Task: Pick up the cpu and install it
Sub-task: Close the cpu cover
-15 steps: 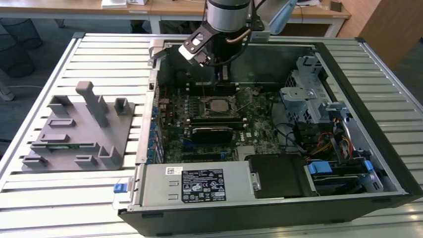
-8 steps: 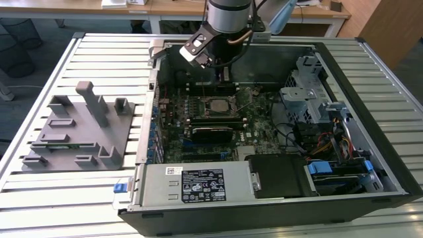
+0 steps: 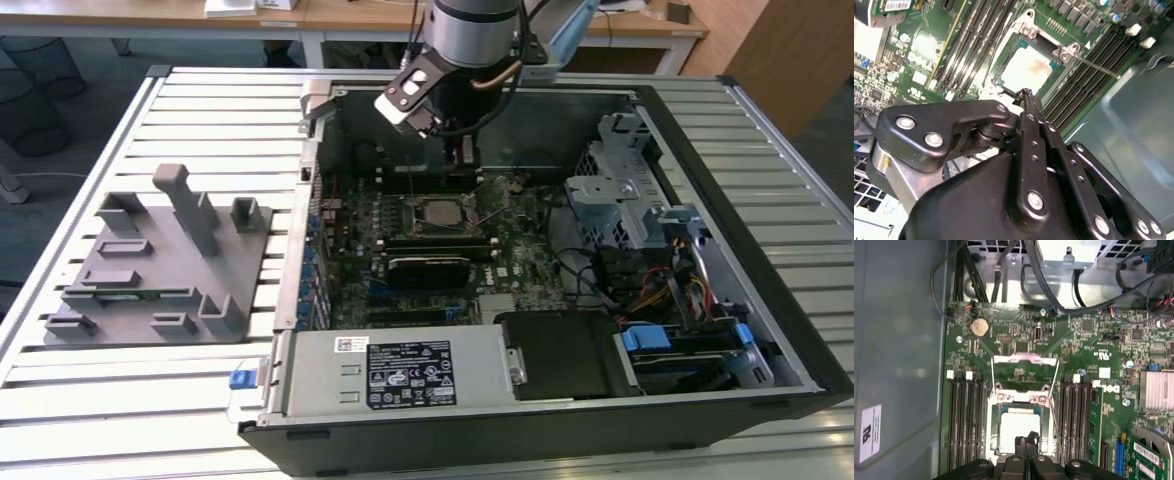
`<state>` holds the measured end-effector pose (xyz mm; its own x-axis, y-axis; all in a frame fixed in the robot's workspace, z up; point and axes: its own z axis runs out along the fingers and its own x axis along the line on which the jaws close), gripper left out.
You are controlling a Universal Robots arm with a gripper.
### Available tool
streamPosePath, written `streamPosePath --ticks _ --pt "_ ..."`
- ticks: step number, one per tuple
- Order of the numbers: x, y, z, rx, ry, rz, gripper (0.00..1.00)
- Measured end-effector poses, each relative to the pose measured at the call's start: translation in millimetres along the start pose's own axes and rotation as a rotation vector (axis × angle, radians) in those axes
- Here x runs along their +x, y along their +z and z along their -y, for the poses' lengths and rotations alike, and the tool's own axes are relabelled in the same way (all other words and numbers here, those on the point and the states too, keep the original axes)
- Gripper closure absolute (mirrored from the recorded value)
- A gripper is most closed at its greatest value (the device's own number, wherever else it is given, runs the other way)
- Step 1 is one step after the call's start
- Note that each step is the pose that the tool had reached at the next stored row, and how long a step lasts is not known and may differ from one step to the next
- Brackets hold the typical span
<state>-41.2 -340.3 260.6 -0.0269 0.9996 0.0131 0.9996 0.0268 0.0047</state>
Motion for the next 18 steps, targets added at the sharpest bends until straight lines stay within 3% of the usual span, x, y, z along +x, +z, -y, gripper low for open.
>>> streamPosePath --ticks 18 --pt "-0.6 -2.5 -22.3 0.0016 0.0 0.0 0.89"
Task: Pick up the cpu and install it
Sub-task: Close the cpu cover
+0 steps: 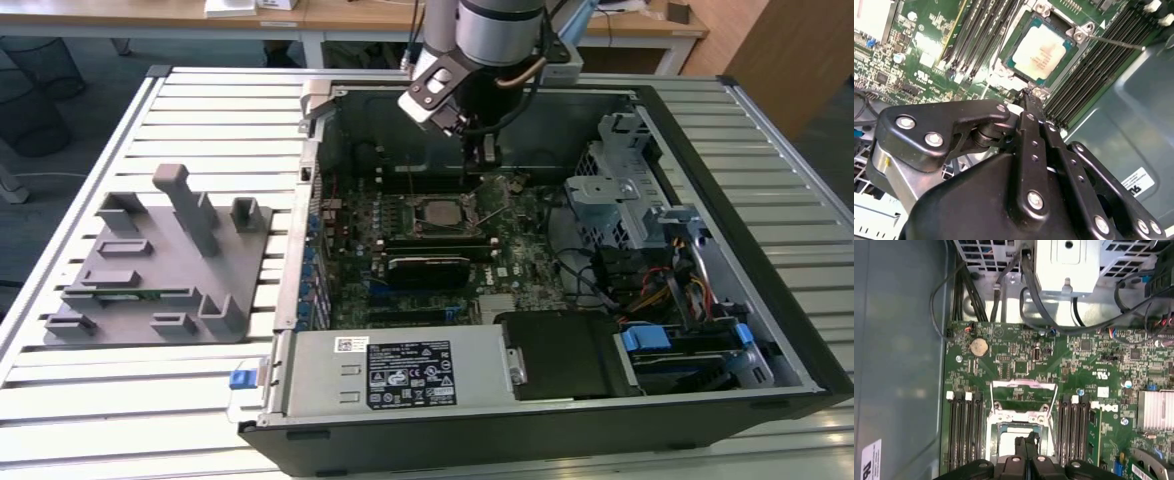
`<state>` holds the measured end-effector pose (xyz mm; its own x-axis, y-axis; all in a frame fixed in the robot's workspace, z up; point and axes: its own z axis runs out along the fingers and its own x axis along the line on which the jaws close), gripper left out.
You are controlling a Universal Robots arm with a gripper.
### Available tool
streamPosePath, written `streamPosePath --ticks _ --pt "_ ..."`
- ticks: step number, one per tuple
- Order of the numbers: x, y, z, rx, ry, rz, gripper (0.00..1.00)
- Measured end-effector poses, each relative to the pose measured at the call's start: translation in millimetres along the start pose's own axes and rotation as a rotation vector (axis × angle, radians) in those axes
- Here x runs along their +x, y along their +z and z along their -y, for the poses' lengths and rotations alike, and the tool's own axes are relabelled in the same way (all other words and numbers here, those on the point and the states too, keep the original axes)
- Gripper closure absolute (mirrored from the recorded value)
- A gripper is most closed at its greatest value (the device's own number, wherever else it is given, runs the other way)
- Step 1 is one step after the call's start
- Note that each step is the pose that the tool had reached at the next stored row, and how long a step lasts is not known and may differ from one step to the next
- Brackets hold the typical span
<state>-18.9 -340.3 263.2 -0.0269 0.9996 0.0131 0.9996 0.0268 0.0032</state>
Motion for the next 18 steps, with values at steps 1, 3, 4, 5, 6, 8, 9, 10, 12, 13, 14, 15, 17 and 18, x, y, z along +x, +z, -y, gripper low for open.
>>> streamPosePath --ticks 1,3,4,5,6,8,9,10,12,13,14,15,17,18 --pt "0.0 -0.1 -1.8 0.0005 0.0 -0.0001 0.89" --pt "-0.2 -0.1 -5.1 0.0006 0.0 -0.0002 0.89" --pt "-0.2 -0.2 -7.2 0.0007 0.0 -0.0001 0.89" --pt "-0.3 -0.2 -9.8 0.0007 0.0 -0.0001 0.89" --pt "-0.4 -0.2 -13.1 0.0008 0.0 0.0 0.89" --pt "-0.5 -0.1 -18.0 0.0008 0.0 -0.0001 0.89" --pt "-0.6 -0.2 -20.3 0.0008 0.0 -0.0001 0.89" --pt "-0.6 -0.1 -22.8 0.0008 0.0 -0.0001 0.89" --pt "-0.7 -0.1 -27.5 0.0008 0.0 -0.0001 0.89" --pt "-0.7 -0.1 -29.8 0.0008 0.0 -0.0001 0.89" --pt "-0.8 -0.1 -31.8 0.0008 0.0 -0.0001 0.89" --pt "-0.9 -0.1 -33.9 0.0007 0.0 -0.0001 0.89" --pt "-1.0 -0.1 -38.6 0.0008 0.0 -0.0002 0.89" --pt "-1.1 -0.1 -42.0 0.0007 0.0 -0.0001 0.89"
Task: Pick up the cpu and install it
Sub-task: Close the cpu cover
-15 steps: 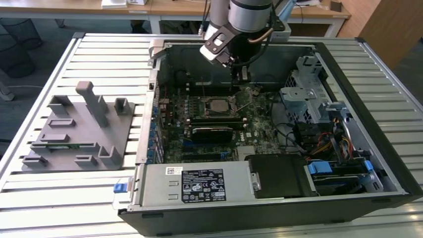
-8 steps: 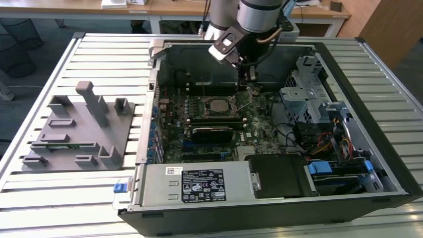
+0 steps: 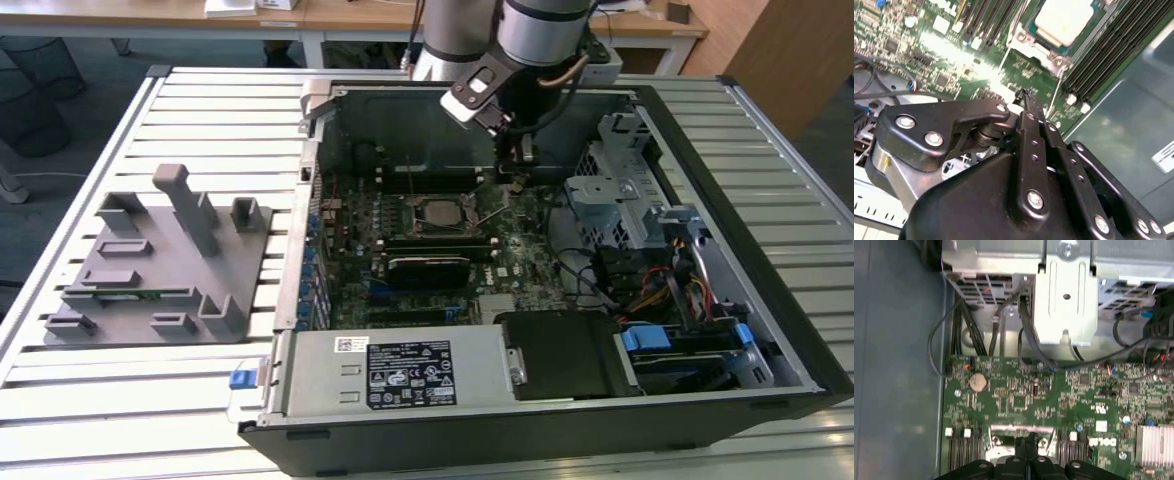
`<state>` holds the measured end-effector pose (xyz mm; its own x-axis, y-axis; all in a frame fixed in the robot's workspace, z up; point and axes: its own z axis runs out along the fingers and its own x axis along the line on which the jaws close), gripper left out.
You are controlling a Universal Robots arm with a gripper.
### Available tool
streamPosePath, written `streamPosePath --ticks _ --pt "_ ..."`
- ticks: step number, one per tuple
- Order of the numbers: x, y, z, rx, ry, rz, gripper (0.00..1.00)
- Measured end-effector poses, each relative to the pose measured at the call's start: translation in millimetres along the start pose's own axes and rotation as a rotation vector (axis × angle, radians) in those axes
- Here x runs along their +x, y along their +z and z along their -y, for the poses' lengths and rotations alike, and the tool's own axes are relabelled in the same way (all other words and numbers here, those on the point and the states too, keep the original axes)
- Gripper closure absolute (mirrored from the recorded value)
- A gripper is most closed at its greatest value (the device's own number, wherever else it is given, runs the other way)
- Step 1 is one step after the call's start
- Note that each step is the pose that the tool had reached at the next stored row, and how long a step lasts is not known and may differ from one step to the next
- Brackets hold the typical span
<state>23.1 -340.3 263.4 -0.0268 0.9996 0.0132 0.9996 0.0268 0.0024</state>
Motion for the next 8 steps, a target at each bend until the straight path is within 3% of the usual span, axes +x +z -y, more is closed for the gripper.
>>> streamPosePath --ticks 8 --pt "-0.2 0.3 -10.3 0.0 0.0 0.0001 0.89"
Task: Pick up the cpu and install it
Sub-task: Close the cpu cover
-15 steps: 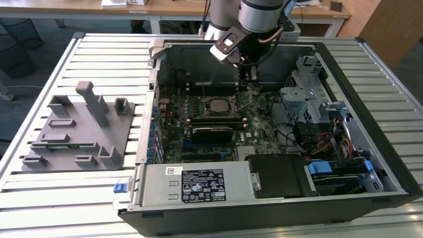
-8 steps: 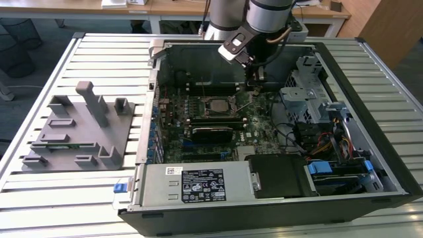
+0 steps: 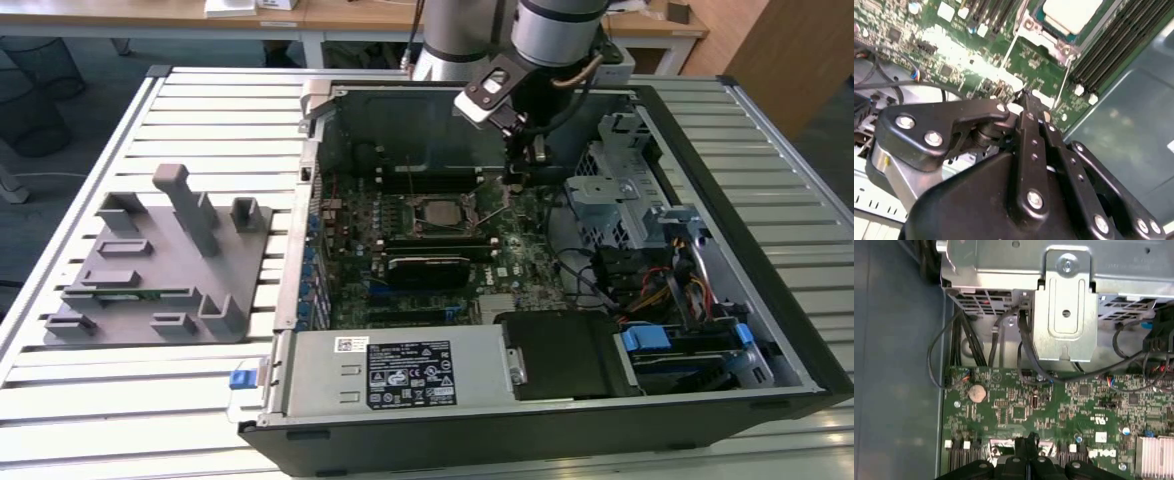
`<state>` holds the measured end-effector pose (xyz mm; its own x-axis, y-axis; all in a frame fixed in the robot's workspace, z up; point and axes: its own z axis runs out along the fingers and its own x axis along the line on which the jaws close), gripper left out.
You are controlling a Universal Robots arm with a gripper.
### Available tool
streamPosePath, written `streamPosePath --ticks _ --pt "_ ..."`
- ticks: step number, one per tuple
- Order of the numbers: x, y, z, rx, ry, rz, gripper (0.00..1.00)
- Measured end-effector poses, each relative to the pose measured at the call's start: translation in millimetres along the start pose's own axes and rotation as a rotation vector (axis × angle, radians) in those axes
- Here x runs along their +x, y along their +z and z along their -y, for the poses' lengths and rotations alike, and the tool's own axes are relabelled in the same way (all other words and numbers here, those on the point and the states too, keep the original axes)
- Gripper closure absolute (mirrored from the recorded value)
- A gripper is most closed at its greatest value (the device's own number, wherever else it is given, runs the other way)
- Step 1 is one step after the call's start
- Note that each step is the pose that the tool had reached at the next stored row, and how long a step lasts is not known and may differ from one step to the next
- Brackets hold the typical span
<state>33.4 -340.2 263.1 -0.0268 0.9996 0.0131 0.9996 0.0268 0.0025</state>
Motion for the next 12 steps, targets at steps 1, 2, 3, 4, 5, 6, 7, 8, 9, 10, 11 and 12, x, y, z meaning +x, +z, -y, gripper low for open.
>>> streamPosePath --ticks 1,2,3,4,5,6,7,8,9,10,11,12 --pt "0.0 0.3 -0.9 0.0 0.0 0.0 0.89" --pt "-0.1 0.4 -1.6 0.0001 0.0 0.0002 0.89" --pt "-0.1 0.8 -2.7 0.0 -0.002 0.0 0.89" --pt "-0.1 1.2 -4.8 0.0001 -0.003 0.0002 0.89" --pt "-0.1 1.7 -7.2 0.0001 -0.005 0.0002 0.89" --pt "-0.1 2.3 -9.5 0.0001 -0.005 0.0001 0.89" --pt "0.0 2.9 -11.6 0.0001 -0.006 -0.0001 0.89" --pt "0.4 3.4 -13.1 0.0001 -0.006 0.0001 0.89" --pt "0.7 4.0 -14.0 0.0001 -0.007 0.0002 0.89" --pt "0.9 4.7 -14.4 0.0001 -0.007 0.0 0.89" --pt "1.1 5.4 -14.6 0.0001 -0.007 -0.0001 0.89" --pt "1.5 6.1 -14.9 0.0001 -0.007 0.0 0.89"
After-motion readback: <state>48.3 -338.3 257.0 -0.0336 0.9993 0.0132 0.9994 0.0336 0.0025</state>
